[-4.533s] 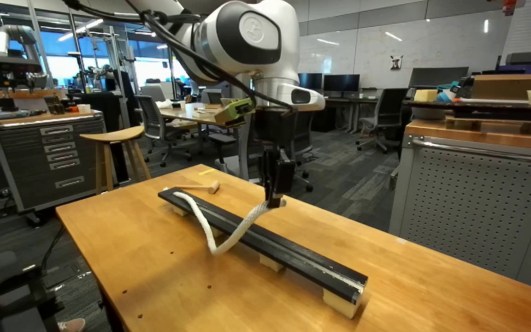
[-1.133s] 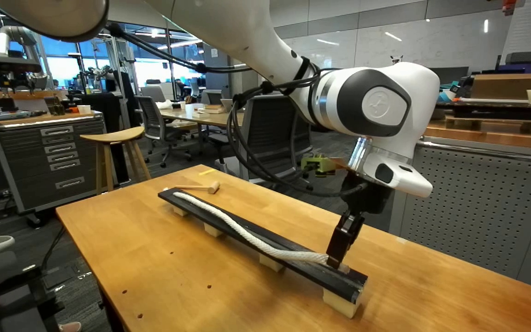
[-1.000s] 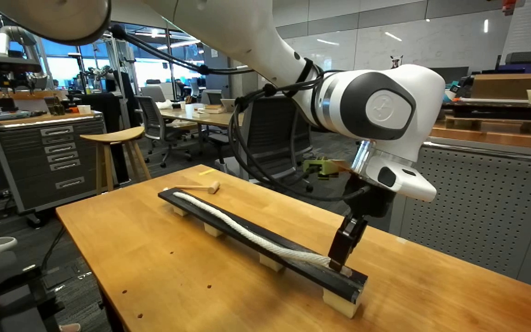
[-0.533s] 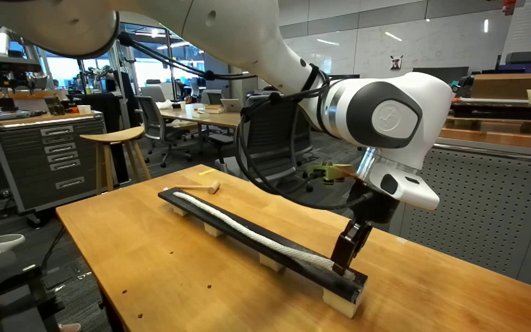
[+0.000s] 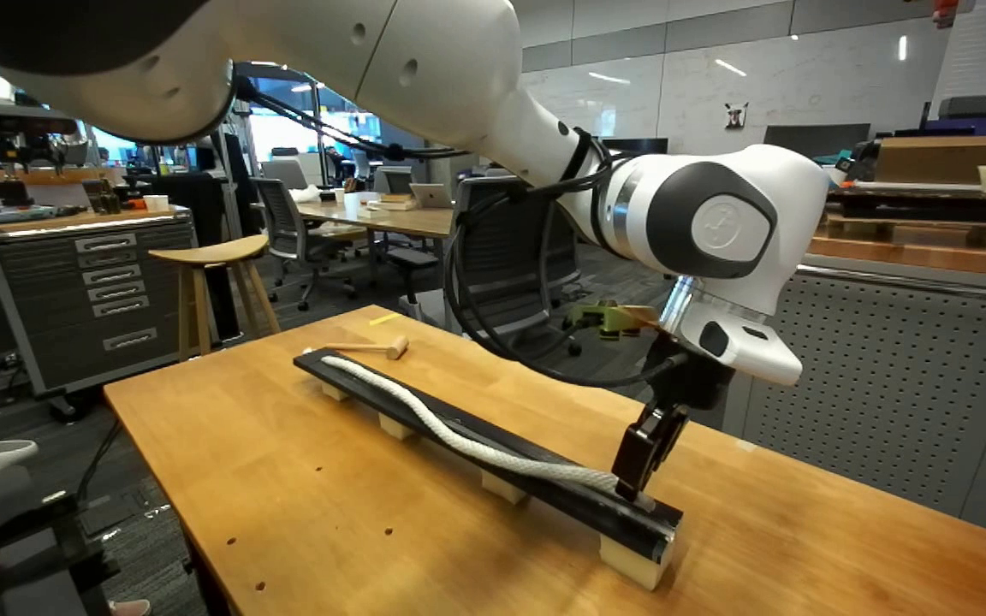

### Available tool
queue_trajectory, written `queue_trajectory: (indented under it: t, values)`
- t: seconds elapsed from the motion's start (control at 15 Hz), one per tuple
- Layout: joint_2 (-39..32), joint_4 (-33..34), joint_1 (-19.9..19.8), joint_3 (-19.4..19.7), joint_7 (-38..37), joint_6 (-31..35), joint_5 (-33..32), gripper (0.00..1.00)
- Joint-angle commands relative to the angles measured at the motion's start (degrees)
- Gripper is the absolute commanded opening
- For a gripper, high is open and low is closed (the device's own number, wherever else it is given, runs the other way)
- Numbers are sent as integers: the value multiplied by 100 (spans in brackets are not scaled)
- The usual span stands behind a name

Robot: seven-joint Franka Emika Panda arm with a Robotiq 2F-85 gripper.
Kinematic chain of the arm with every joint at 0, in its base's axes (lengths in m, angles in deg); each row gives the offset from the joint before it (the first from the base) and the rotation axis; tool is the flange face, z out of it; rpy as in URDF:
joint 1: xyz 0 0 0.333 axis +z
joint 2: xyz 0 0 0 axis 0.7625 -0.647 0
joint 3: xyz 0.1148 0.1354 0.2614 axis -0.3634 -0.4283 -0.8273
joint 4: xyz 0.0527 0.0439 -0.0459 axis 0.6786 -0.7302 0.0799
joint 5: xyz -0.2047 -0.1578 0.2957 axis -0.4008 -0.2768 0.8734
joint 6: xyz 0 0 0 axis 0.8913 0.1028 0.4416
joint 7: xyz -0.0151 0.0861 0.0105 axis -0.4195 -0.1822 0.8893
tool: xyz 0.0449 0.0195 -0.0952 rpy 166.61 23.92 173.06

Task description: Stretch out the white rope and fit it in the middle space

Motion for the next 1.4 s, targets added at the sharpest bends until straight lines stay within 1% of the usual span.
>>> queue_trajectory:
  t: [0.0, 0.27, 0.53, 0.73, 0.8, 1.33]
  values:
    - [-255, 514, -129, -37, -267, -335, 68, 4]
    - [-64, 228, -149, 5, -392, -233, 103, 4]
    - [-118, 333, -217, -23, -451, -236, 112, 4]
    - [-26, 219, -247, -93, -239, -65, 143, 4]
    - [-47, 95, -142, -8, -327, -81, 8, 15]
    - [-31, 99, -143, -22, -325, -60, 10, 15]
